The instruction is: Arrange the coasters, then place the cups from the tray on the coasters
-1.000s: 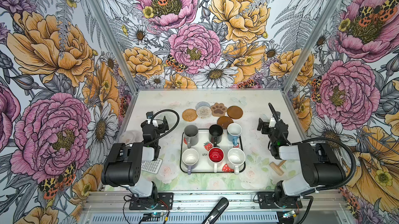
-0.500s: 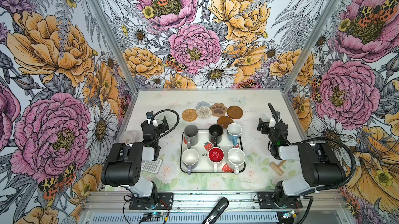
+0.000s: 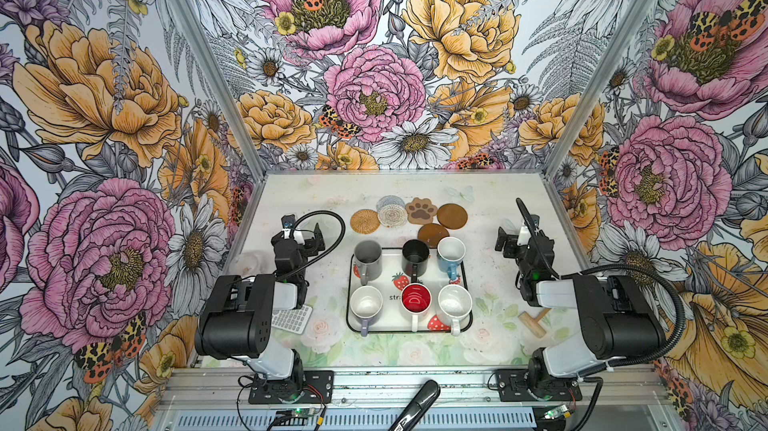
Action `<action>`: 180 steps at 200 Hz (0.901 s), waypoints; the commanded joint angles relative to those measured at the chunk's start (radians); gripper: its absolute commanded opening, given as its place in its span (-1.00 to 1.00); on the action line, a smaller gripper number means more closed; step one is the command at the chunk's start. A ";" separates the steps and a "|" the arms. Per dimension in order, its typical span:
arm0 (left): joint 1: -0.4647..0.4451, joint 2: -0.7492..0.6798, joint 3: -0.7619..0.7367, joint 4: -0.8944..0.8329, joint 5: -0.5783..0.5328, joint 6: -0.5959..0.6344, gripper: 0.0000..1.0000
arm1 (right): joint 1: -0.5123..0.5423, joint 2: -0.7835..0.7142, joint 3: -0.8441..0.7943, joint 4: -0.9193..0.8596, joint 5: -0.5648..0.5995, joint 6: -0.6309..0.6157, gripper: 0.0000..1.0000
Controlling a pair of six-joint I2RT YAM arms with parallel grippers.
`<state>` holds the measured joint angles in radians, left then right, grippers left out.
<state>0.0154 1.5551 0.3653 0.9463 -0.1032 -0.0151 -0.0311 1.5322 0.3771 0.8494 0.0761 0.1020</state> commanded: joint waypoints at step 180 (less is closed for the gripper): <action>-0.017 -0.267 0.227 -0.568 -0.035 -0.030 0.84 | 0.005 -0.120 0.283 -0.526 0.133 0.027 0.82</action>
<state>0.0135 1.3727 0.5045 0.6163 -0.1169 -0.0204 -0.0292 1.4864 0.4736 0.6277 0.1627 0.1081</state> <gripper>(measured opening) 0.926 0.915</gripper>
